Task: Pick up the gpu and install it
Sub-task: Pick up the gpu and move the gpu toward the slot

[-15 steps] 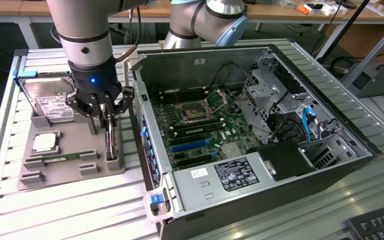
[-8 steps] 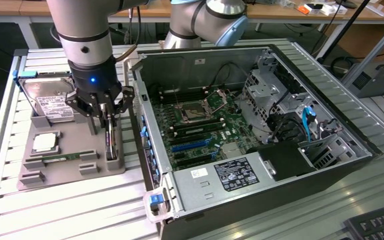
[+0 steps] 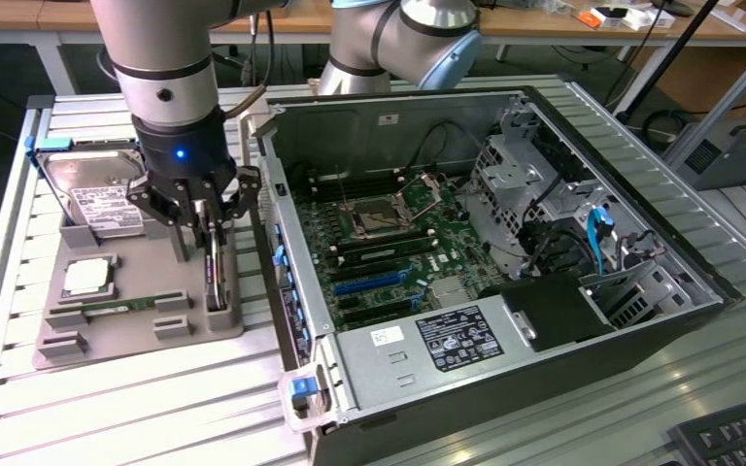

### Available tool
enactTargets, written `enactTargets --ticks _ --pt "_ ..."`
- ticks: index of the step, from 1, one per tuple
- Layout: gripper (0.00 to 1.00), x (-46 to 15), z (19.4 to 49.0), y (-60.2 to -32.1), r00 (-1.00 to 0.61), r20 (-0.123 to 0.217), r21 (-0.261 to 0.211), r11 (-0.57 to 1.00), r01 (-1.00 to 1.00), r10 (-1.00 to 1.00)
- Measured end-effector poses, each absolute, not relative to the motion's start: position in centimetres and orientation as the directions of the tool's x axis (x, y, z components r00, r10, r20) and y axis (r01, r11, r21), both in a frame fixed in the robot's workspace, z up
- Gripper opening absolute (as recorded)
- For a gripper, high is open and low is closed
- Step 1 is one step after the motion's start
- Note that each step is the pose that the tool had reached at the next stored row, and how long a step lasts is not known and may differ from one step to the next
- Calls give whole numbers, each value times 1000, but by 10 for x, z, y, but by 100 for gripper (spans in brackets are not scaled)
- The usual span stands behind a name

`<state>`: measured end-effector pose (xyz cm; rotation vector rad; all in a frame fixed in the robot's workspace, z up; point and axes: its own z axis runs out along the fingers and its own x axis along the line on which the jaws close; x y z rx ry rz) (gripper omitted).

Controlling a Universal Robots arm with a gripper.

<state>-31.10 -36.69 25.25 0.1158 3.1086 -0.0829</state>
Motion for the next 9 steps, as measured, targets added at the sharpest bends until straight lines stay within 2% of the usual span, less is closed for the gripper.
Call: enactTargets --ticks 9 --pt "29 -311 254 -367 -997 -32 -52 996 75 73"
